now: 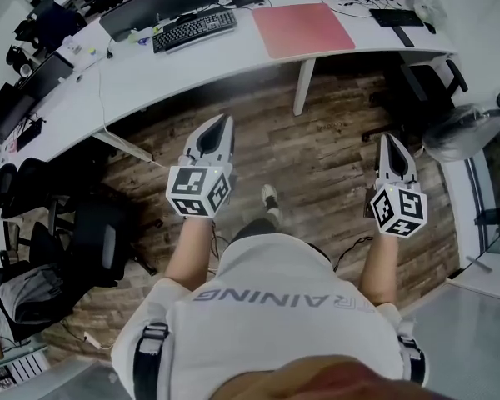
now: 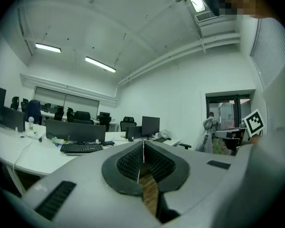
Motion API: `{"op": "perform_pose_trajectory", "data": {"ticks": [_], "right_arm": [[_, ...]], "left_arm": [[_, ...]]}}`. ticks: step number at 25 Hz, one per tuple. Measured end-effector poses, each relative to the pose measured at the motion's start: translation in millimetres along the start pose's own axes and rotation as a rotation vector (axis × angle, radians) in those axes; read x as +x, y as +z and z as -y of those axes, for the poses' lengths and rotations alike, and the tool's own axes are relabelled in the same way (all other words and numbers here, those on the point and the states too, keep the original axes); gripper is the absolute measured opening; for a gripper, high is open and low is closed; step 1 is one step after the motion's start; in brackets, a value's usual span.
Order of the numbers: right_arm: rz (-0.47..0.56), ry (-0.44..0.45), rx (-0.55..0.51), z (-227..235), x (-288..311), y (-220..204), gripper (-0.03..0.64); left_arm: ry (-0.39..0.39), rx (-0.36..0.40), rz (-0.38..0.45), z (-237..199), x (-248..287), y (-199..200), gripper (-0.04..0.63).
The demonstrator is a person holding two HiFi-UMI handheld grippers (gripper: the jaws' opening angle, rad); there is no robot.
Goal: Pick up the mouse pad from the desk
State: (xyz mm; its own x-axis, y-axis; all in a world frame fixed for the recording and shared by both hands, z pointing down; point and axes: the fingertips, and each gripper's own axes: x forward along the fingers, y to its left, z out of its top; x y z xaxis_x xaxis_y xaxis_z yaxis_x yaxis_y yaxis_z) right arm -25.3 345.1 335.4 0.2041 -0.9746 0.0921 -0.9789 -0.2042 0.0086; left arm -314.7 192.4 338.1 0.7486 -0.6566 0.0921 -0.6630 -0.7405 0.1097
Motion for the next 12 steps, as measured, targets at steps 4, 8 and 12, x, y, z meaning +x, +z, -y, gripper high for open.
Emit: {"op": "perform_pose_trajectory", "data": {"ticks": [4, 8, 12], "right_arm": [[-0.017, -0.027, -0.013, 21, 20, 3, 0.025], [-0.027, -0.029, -0.026, 27, 54, 10, 0.025], [-0.055, -0.001, -0.049, 28, 96, 14, 0.025]], "left_arm": [[-0.026, -0.024, 0.005, -2, 38, 0, 0.034], [-0.058, -0.040, -0.003, -9, 74, 1, 0.034], [-0.067, -0.051, -0.008, -24, 115, 5, 0.034]]}}
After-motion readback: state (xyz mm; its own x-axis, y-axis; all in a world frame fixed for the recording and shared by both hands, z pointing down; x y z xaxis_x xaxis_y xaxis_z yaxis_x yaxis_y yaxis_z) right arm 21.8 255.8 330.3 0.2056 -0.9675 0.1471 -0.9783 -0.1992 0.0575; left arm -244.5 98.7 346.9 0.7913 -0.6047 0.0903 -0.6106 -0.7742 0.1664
